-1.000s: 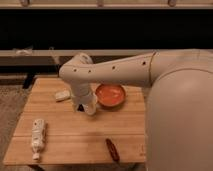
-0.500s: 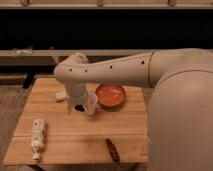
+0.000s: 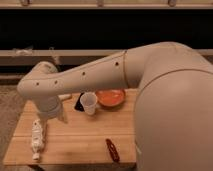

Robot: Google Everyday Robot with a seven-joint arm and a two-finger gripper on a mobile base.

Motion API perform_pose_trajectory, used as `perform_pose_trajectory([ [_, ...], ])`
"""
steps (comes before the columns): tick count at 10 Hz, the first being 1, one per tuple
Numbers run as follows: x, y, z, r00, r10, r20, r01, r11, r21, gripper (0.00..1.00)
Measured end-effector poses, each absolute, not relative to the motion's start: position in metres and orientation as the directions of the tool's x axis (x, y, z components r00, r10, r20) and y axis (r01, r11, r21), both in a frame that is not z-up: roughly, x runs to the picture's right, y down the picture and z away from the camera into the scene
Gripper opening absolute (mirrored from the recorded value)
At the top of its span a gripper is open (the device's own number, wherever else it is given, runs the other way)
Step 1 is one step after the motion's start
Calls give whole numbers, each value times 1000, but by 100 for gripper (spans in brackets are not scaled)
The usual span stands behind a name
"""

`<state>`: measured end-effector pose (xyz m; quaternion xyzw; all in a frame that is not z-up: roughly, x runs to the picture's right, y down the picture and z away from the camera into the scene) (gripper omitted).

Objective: Stand the bottle upright

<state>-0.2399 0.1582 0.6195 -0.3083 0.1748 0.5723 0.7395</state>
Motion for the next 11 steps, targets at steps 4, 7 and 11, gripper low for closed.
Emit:
perform_pose_trajectory([
  [4, -301, 202, 621, 348, 730, -588, -936, 230, -268, 65],
  [7, -319, 235, 633, 356, 706, -612, -934, 243, -262, 65],
  [11, -341, 283, 646, 344, 669, -659, -939, 239, -247, 65],
])
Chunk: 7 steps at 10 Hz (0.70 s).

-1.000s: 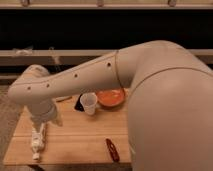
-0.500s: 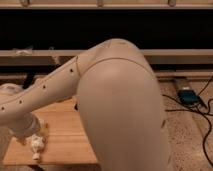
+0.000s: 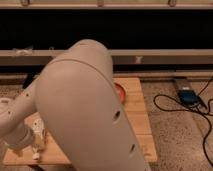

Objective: Stand the bottle upright

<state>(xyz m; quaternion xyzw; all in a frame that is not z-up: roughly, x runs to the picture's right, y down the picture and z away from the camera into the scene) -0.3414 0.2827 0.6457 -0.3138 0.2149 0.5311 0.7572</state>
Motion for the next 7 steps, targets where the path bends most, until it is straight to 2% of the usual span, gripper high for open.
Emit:
perform_pose_trajectory([
  [4, -359, 322, 663, 297, 622, -725, -955, 175, -240, 65],
  [7, -362, 328, 675, 267, 603, -752, -963, 131, -236, 65],
])
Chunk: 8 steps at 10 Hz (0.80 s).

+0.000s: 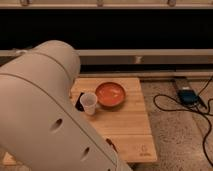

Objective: Stand the bottle upright

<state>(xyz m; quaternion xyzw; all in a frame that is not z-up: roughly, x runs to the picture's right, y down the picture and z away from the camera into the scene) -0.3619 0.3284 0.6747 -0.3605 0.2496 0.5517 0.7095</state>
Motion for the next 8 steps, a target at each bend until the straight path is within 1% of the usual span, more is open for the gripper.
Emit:
perform_pose_trajectory([
  [3, -358, 326, 688, 235, 609, -758, -971, 109, -214, 65],
  [8, -360, 328, 699, 201, 667, -718, -977, 79, -200, 65],
])
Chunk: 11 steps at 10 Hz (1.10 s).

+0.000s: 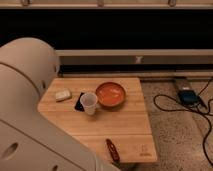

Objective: Stand the bottle upright

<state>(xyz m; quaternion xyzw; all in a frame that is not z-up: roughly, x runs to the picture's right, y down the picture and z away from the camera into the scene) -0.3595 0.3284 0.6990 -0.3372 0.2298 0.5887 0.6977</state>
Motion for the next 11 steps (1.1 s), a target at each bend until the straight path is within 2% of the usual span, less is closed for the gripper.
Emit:
perform_pose_trajectory([
  [10, -362, 331, 723, 189, 723, -665, -981, 102, -167, 65],
  [11, -361, 331, 724, 187, 724, -664, -981, 103, -163, 62],
])
